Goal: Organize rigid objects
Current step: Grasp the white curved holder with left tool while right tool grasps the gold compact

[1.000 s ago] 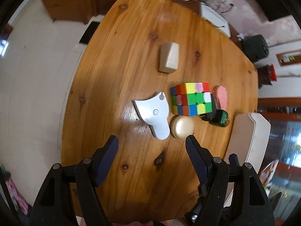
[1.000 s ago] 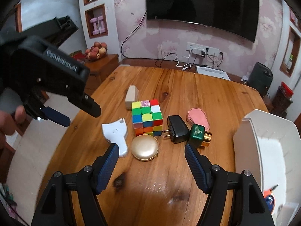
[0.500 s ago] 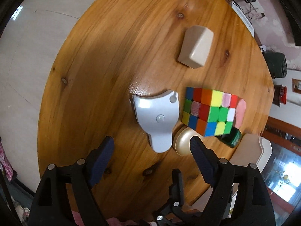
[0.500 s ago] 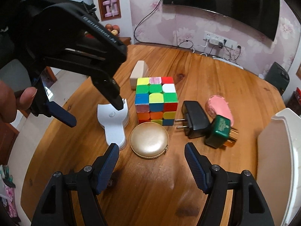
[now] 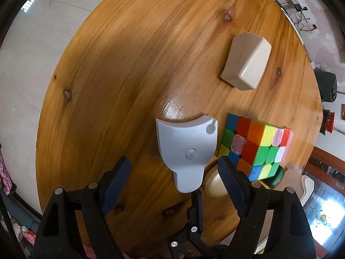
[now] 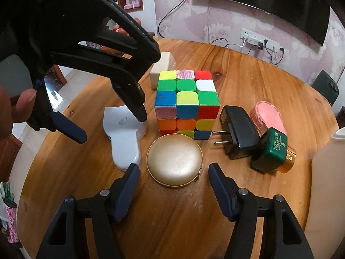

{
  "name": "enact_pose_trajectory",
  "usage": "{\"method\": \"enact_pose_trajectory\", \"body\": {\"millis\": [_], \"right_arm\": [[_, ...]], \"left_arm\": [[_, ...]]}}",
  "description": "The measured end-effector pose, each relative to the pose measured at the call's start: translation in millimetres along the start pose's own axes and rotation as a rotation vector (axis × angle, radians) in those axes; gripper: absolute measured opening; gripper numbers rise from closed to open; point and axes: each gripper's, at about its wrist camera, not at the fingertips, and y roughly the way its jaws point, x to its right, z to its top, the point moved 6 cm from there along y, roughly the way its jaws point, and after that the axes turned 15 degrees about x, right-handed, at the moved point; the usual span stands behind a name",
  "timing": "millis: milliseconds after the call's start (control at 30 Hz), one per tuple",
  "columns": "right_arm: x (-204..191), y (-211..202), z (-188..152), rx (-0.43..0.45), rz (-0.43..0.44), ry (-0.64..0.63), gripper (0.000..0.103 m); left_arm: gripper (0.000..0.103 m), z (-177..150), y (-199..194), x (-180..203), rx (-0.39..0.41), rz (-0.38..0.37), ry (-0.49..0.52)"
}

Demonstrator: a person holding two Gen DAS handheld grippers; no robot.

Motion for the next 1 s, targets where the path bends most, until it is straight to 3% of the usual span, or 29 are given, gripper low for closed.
{"method": "enact_pose_trajectory", "body": {"millis": [333,467,633,1000], "right_arm": [[-4,6,-1,0.021,-0.021,-0.005,0.063],[-3,6,2,0.032,-0.018,-0.01,0.056],[-4,6,2,0.031,-0.009,-0.008,0.056],[0,6,4,0.001,0.046,0.001,0.055]], "left_arm": [[0.084,7,8,2,0.0,0.036,-0.003],[0.082,7,10,6,0.003,0.045,-0.005],[0.058,6,8,22,0.0,-0.013,-0.003],[0.058,-3,10,21,-0.002,-0.002,-0.003]]}}
